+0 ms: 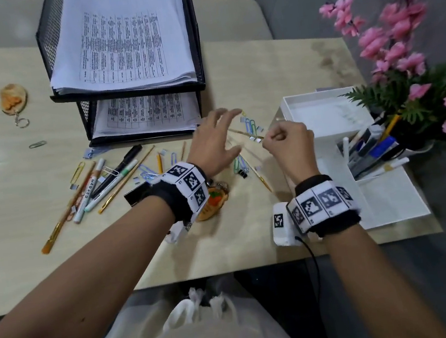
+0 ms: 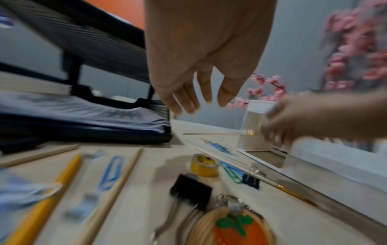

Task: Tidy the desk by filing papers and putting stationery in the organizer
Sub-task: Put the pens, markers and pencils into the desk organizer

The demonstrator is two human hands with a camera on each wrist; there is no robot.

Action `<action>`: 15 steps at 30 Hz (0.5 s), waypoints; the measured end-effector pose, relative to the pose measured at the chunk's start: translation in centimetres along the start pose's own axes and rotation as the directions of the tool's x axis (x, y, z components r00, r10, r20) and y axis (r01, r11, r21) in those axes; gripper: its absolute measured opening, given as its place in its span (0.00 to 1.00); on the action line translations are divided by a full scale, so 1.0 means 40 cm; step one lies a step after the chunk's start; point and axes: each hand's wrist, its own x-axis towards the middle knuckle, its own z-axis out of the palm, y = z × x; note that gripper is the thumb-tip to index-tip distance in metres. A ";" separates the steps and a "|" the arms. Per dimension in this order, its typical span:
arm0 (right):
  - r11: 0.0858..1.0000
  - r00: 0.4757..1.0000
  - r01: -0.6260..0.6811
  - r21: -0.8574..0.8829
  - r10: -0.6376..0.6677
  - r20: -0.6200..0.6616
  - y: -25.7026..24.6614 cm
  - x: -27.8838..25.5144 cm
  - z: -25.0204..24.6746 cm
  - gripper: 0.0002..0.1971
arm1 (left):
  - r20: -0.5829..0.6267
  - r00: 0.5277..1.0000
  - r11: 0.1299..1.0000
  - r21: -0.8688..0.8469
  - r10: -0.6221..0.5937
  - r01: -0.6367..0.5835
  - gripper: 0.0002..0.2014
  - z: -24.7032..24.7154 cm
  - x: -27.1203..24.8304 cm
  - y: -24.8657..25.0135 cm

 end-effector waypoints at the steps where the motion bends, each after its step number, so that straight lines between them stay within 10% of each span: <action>1: 0.997 1.000 -0.003 0.082 0.001 0.022 -0.022 -0.007 -0.028 0.05 | 0.017 0.999 0.999 0.010 0.032 -0.032 0.31 0.002 0.011 0.015; 7: 0.892 0.985 -0.171 0.419 0.138 0.107 -0.031 -0.011 -0.061 0.10 | 0.158 0.987 0.997 -0.068 -0.037 0.048 0.14 0.009 0.025 0.043; 15: 0.873 0.925 -0.136 -0.468 0.281 0.257 0.116 -0.084 0.096 0.09 | 0.185 0.971 0.988 -0.012 -0.149 0.154 0.15 0.024 -0.037 -0.020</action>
